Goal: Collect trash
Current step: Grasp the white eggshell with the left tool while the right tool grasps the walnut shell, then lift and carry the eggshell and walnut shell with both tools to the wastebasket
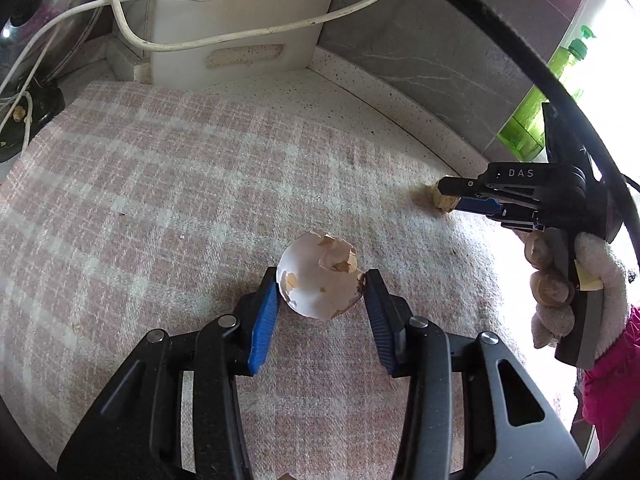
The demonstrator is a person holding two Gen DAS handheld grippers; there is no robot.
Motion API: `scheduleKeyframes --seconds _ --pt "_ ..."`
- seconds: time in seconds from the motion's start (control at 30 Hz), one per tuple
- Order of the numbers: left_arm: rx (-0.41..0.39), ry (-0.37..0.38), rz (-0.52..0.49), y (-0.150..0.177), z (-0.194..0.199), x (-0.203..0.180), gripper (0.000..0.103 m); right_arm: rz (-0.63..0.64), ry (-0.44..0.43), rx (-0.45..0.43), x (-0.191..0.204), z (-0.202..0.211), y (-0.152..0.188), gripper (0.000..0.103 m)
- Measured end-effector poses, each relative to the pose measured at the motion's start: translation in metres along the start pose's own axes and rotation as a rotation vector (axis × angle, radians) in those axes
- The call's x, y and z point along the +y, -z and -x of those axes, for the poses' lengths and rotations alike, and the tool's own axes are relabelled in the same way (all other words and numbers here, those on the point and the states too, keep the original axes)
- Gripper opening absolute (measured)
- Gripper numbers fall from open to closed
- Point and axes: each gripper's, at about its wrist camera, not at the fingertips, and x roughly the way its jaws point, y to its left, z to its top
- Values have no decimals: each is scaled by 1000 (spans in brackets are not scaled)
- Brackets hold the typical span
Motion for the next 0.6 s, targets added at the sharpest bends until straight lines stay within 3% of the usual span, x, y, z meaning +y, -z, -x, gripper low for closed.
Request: scheduleKeyframes --seconds 0.6 --pt "-29 5 0 23 52 17 43 -1 -66 -32 18 36 30 24"
